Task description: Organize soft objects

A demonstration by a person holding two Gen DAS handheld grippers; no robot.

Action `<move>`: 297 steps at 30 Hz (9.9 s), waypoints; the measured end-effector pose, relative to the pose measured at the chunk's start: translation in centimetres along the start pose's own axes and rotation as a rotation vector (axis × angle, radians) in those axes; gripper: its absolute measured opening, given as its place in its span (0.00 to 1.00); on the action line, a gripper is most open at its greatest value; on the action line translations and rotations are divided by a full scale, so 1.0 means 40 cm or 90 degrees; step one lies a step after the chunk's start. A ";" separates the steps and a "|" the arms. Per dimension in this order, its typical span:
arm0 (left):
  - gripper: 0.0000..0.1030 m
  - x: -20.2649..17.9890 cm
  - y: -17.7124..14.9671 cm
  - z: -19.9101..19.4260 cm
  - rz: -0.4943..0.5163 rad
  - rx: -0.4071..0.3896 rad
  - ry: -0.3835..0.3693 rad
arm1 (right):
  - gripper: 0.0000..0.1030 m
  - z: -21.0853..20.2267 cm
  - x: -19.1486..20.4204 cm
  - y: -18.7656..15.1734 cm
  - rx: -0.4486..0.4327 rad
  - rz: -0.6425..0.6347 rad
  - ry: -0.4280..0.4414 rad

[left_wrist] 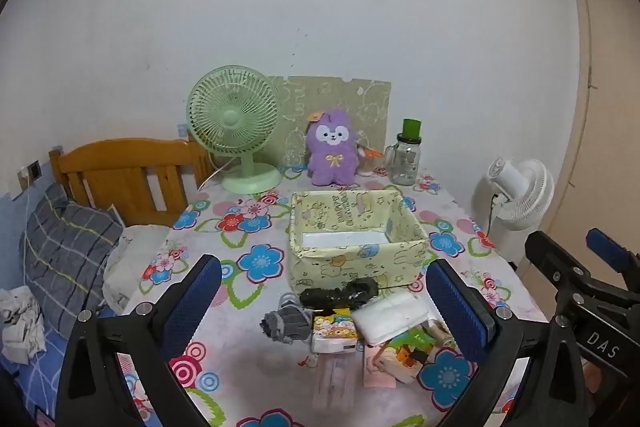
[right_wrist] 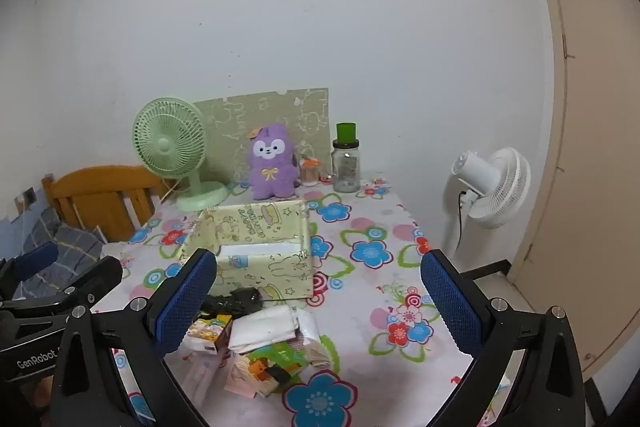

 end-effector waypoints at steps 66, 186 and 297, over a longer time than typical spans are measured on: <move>0.99 0.002 -0.004 0.008 -0.013 0.004 0.003 | 1.00 -0.004 -0.003 -0.007 0.016 -0.005 0.035; 0.25 -0.060 -0.267 0.316 0.017 0.170 -0.031 | 0.67 0.357 0.085 -0.279 0.236 0.021 0.109; 0.40 -0.015 0.206 0.585 -0.008 0.193 -0.032 | 0.66 0.649 0.167 0.191 0.207 -0.037 0.132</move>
Point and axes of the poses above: each gripper's, at about its wrist camera, not at the fingertips, and z roughly the way its jaws point, x to its left, y to its top, the point moved 3 cm from there along z, roughly the way its jaws point, and after that the axes turned 13 degrees about x, right-handed, at the moved point
